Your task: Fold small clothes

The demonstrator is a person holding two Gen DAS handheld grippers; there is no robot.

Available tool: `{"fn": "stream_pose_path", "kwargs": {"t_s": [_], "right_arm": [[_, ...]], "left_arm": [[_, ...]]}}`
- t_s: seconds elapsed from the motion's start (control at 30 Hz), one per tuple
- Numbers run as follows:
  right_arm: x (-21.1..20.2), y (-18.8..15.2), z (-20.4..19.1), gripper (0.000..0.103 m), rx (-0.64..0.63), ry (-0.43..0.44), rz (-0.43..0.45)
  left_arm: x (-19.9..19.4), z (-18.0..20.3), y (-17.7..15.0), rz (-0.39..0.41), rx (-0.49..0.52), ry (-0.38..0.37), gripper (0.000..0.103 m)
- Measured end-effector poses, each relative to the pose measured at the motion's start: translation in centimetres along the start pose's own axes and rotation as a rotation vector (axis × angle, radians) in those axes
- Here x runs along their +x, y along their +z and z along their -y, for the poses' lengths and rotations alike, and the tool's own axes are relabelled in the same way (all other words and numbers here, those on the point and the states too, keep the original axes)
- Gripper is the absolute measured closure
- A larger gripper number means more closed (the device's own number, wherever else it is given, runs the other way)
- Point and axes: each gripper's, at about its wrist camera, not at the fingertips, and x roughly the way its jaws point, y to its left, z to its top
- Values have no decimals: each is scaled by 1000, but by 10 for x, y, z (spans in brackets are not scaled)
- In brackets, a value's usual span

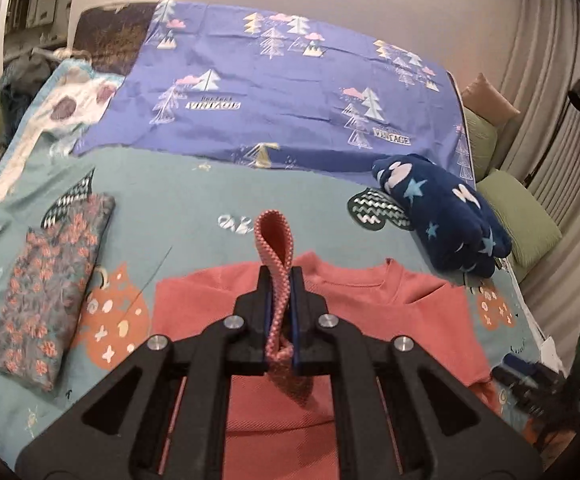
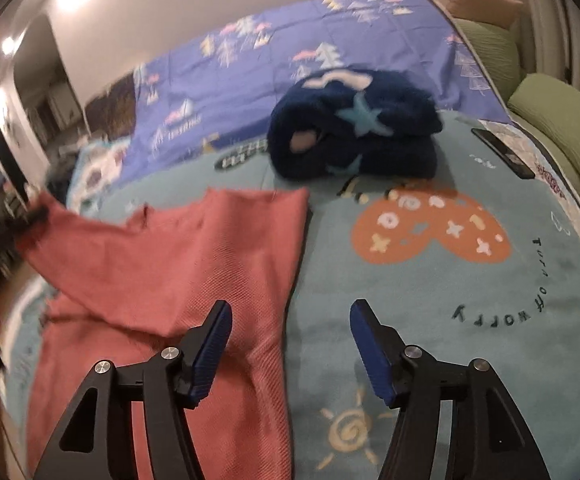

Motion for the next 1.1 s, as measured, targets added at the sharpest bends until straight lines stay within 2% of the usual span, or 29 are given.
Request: {"fn": "stream_pose_path", "kwargs": {"t_s": [0.2,0.43,0.53,0.6,0.63,0.7,0.87,0.97,1.03,1.07,1.1], "right_arm": [[25,-10,-21,40,-51,-42,-81],[9,-4,-18,40,-32,11,-37],[13,-2,-19,40,-32,3,-51],[18,-4,-18,40,-19,-2,-66],[20,-3,-17,40,-11,3,-72],[24,-1,-13,40,17,24,-79],[38,16,-2,40,81,55,-82],[52,31,5,40,128,79,-86],[62,36,6,41,145,83,-92],[65,37,3,54,121,67,-87],[68,37,0,91,73,4,-84]], "left_arm": [[10,-21,-12,-22,-5,38,94],[14,-55,-24,-15,-63,13,93],[40,-67,-38,-120,-52,42,90],[52,-75,-51,-181,-52,81,81],[52,-78,-56,-181,-52,92,76],[46,-80,-59,-147,-51,109,58],[44,-78,-51,-127,-8,127,49],[54,-74,-50,-141,9,102,45],[63,-71,-55,-167,37,135,45],[64,-70,-58,-161,46,141,45],[61,-71,-59,-154,41,136,45]]}}
